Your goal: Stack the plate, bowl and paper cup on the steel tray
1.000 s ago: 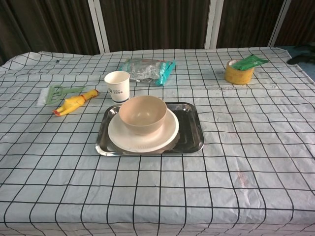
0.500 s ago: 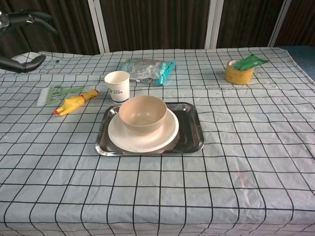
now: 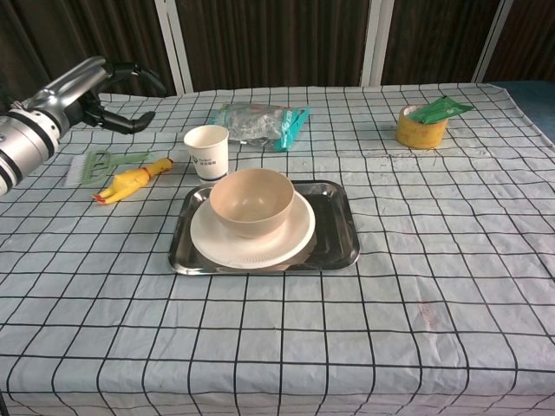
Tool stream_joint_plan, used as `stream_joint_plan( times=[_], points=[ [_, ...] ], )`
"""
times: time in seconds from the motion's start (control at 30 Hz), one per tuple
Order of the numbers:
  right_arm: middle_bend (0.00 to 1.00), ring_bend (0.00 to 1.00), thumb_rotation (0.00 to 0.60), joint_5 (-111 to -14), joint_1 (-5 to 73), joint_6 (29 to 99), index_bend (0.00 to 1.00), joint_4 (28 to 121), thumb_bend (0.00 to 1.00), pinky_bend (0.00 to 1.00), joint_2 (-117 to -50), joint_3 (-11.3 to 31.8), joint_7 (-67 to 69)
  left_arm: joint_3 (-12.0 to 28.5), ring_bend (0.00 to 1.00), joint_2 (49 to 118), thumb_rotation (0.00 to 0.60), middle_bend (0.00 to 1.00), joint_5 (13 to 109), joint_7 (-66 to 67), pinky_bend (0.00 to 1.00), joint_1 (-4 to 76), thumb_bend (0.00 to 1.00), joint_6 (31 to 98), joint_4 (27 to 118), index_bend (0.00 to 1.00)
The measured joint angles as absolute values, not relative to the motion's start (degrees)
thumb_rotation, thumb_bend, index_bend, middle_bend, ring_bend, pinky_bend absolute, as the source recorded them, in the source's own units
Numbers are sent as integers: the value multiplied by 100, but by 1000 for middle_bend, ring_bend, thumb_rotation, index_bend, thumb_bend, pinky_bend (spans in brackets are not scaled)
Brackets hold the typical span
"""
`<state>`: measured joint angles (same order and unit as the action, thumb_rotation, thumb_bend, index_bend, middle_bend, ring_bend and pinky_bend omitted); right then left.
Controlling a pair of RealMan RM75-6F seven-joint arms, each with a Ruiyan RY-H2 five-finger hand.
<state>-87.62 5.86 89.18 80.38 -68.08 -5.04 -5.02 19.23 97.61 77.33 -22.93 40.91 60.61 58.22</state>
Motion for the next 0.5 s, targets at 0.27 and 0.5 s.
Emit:
stream_joint_plan(
  times=[0.27, 0.5],
  points=[
    [0, 0, 600, -8819, 519, 8881, 163, 8083, 234, 0, -6759, -430, -438, 1864, 7, 10273, 600, 185, 7840, -2460, 8, 4385, 404, 6159, 5323, 399],
    [0, 0, 600, -8963, 439, 8973, 166, 8191, 234, 0, -6642, -442, -287, 1882, 0, 10592, 600, 162, 7650, -2455, 4, 4573, 400, 5822, 4709, 342]
  ],
)
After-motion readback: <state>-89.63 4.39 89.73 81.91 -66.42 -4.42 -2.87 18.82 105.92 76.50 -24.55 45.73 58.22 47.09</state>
